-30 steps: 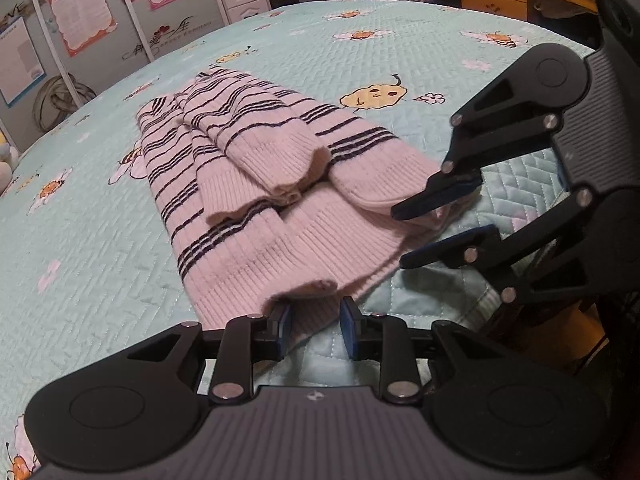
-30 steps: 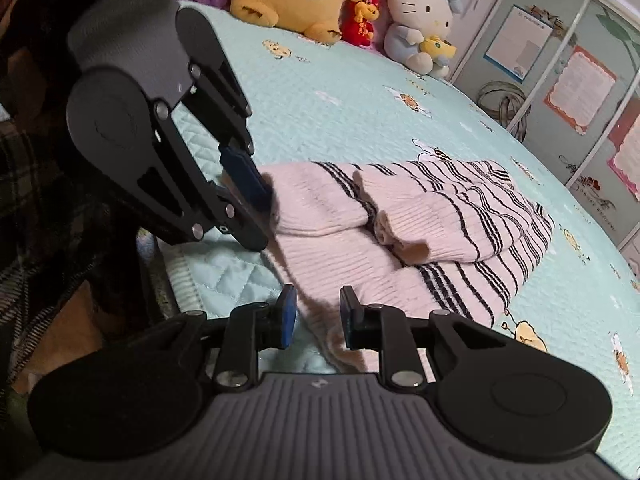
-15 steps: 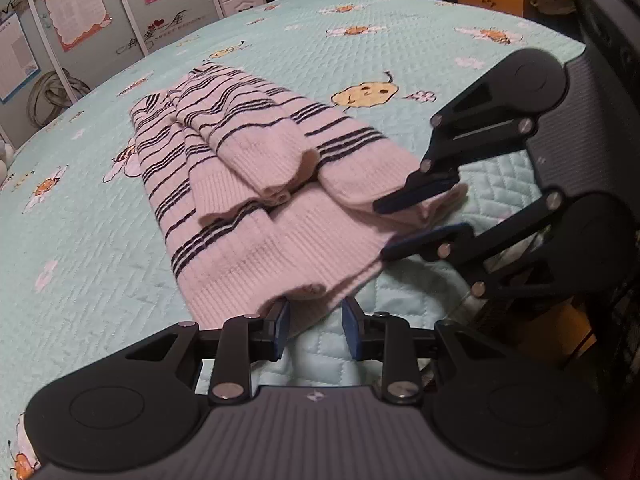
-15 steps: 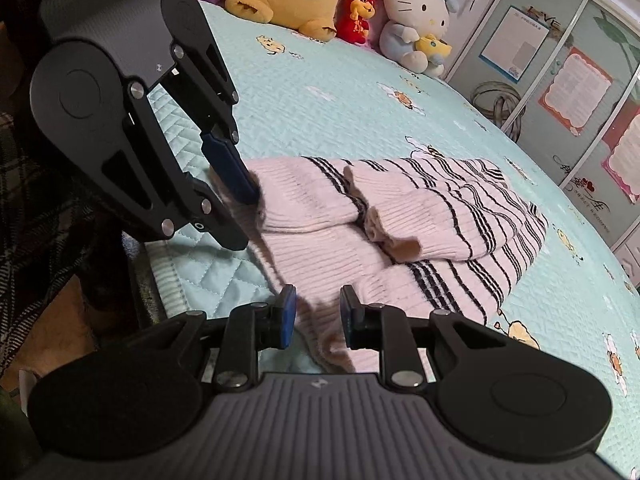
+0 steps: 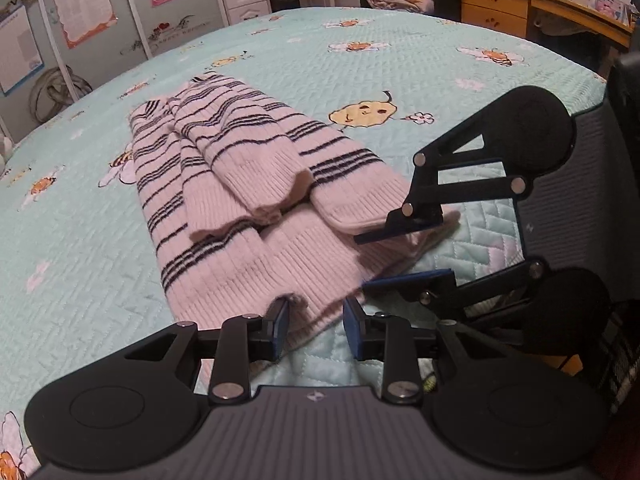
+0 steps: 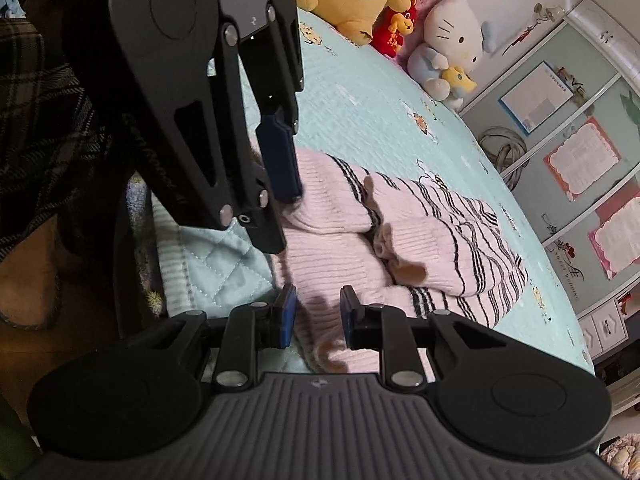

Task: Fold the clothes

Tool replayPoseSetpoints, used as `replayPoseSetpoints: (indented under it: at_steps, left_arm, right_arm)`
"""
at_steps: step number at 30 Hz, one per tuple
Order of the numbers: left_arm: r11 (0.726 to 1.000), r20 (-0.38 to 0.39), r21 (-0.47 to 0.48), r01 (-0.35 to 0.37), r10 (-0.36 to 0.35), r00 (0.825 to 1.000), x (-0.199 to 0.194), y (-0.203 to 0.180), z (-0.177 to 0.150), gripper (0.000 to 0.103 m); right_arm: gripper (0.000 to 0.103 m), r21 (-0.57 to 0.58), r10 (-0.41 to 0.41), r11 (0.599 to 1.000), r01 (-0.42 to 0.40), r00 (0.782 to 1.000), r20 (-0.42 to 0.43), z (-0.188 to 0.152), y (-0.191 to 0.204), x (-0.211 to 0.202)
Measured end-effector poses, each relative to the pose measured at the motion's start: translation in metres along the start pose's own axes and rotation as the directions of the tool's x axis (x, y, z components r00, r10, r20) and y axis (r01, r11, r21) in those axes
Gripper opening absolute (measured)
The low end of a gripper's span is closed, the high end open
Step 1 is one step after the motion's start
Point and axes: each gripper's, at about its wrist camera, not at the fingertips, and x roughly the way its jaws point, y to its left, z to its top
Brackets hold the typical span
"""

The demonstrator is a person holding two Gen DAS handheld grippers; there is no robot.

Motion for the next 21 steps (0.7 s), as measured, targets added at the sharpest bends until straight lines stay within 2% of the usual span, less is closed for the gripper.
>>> replayPoseSetpoints:
  at_steps: [4,8,10,12,21]
  left_arm:
    - [0.999,-0.014,0.04,-0.033,0.033,0.999,0.008,-0.001,-0.002,0.035]
    - [0.992,-0.022,0.122,-0.045,0.048,0.999,0.011,-0.01,-0.008,0.036]
    - [0.987,-0.017,0.15,-0.06,0.064,0.998,0.011,-0.013,-0.011,0.042]
    - [0.985,-0.013,0.149,-0.086,0.089,0.996,0.012,-0.011,-0.012,0.047]
    - [0.993,-0.032,0.089,-0.073,0.077,0.997,0.01,-0.001,-0.008,0.047]
  right_arm:
    - [0.024,0.005,-0.004,1.0,0.004,1.0,-0.001,0.003,-0.002,0.004]
    - [0.024,-0.021,-0.009,1.0,0.009,1.0,-0.006,0.004,-0.001,0.006]
    - [0.024,-0.019,-0.003,1.0,0.003,1.0,-0.004,0.004,0.0,0.004]
    - [0.024,-0.023,0.0,1.0,0.0,1.0,-0.006,0.002,0.001,0.003]
    - [0.029,-0.032,-0.01,0.999,0.009,1.0,-0.016,-0.002,0.001,0.0]
